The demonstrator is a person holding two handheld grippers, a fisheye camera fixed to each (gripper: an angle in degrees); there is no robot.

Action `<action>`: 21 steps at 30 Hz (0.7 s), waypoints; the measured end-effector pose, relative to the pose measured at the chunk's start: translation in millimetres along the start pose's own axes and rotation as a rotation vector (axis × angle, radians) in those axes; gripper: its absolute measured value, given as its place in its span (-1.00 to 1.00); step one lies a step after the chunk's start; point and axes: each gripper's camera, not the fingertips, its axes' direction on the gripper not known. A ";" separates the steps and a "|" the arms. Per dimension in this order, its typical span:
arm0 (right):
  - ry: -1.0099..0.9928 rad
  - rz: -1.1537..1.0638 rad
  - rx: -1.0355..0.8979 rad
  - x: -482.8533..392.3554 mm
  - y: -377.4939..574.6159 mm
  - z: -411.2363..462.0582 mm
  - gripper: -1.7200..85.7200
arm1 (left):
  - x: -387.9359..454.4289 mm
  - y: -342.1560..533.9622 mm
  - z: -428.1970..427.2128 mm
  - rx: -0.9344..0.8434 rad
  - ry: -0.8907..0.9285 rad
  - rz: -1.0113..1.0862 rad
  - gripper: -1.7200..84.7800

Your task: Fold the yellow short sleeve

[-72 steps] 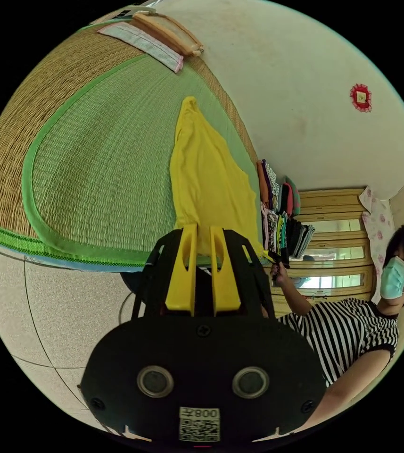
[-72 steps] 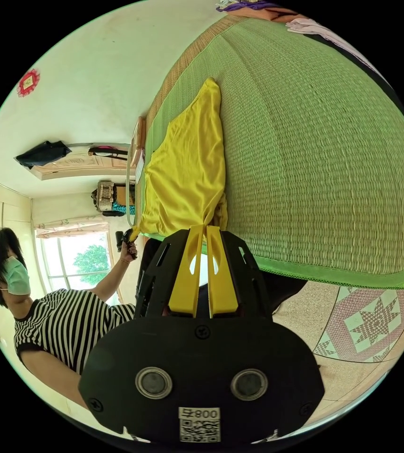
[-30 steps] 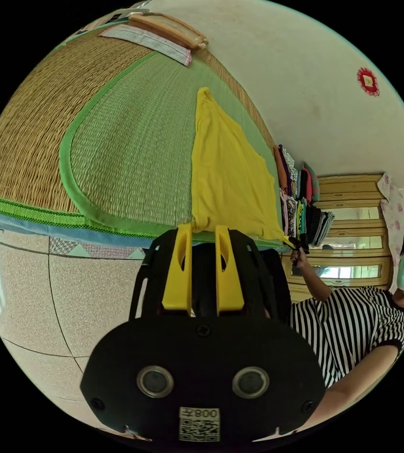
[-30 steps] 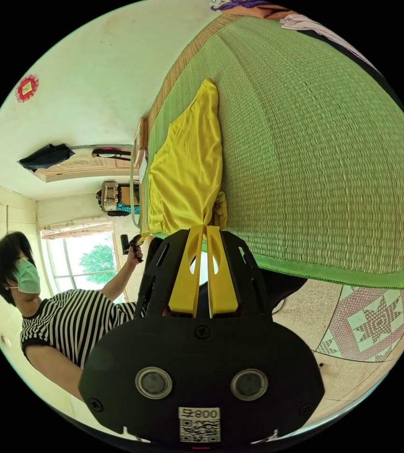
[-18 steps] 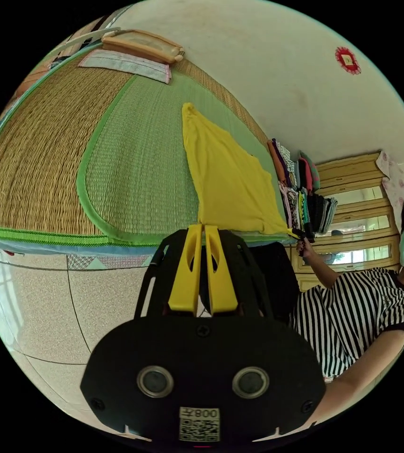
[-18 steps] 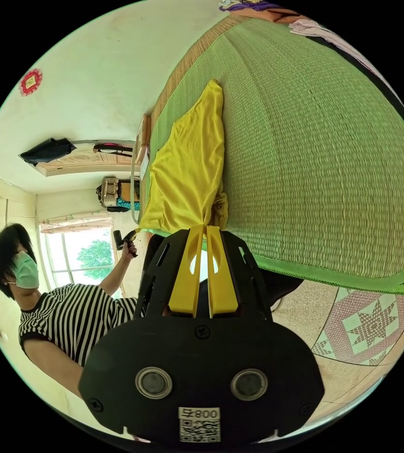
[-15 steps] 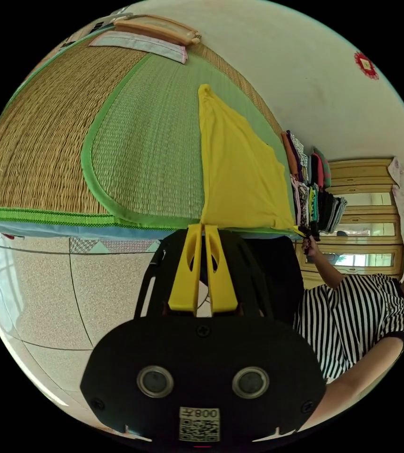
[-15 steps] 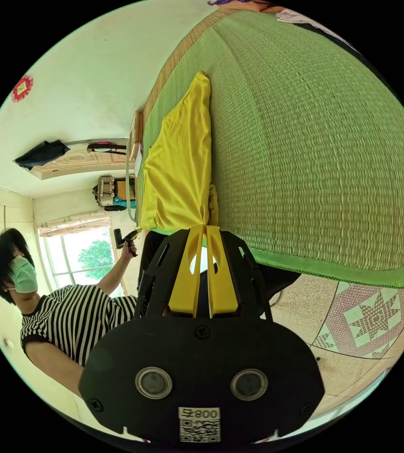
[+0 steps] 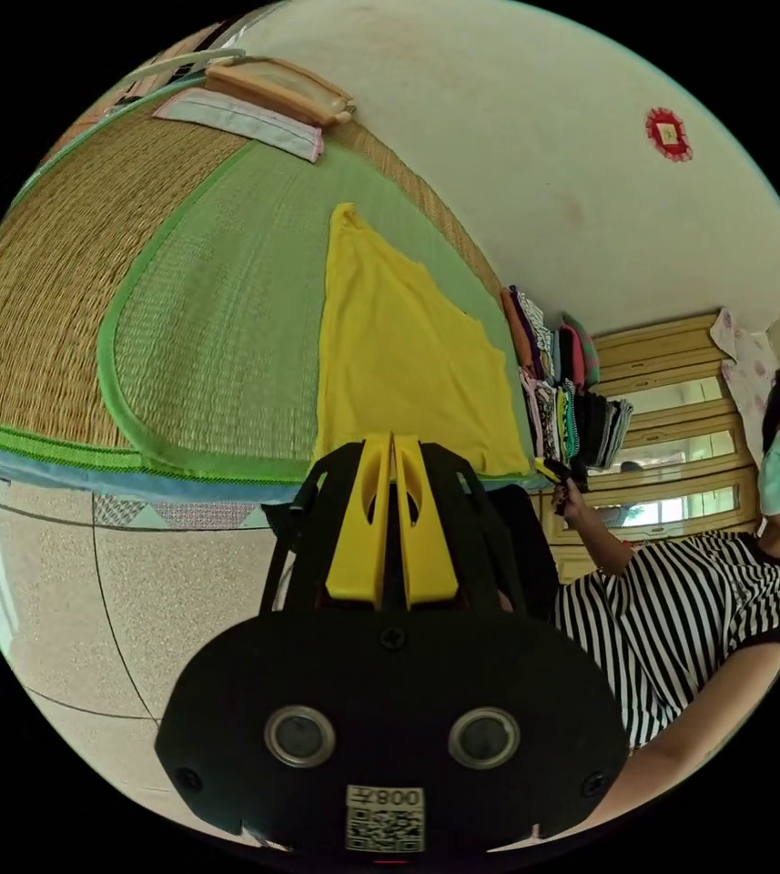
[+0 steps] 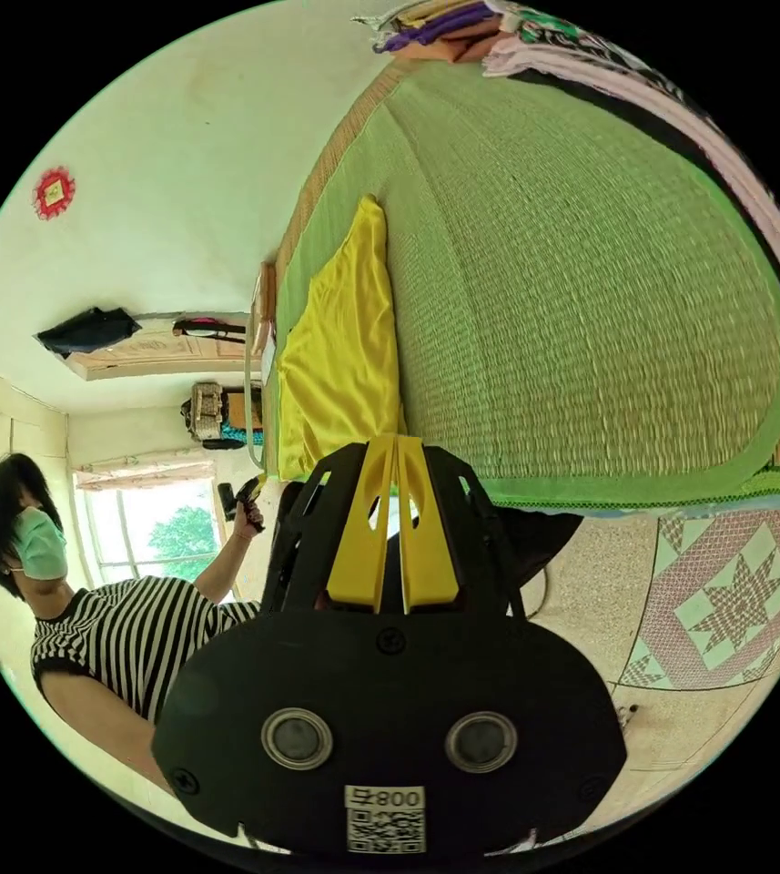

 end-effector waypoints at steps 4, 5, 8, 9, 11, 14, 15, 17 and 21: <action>0.086 -0.154 -0.007 -90.3 -49.9 22.0 -0.96 | 56.3 -52.2 62.9 -0.109 0.076 0.148 -0.95; 0.119 -0.211 -0.030 -123.0 -70.7 38.2 -0.96 | 63.4 -59.9 72.9 -0.127 0.081 0.163 -0.95; 0.227 -0.344 -0.113 -197.3 -120.1 89.5 -0.96 | 93.0 -94.1 119.7 -0.211 0.085 0.217 -0.95; 0.299 -0.377 -0.165 -218.7 -137.0 113.0 -0.96 | 100.4 -104.8 135.0 -0.235 0.064 0.219 -0.95; 0.451 -0.412 -0.235 -241.2 -157.4 146.3 -0.96 | 106.1 -117.5 153.0 -0.261 0.033 0.212 -0.95; 0.551 -0.426 -0.264 -261.8 -181.8 162.6 -0.96 | 101.8 -129.1 172.6 -0.304 -0.034 0.160 -0.95; 0.549 -0.390 -0.226 -267.8 -190.7 152.7 -0.96 | 101.2 -131.7 175.4 -0.301 -0.011 0.157 -0.95; 0.540 -0.358 -0.180 -276.8 -199.4 138.2 -0.96 | 103.1 -136.2 176.4 -0.290 -0.001 0.144 -0.95; 0.535 -0.357 -0.129 -321.1 -207.5 123.1 -0.96 | 117.4 -149.0 183.5 -0.288 -0.007 0.155 -0.95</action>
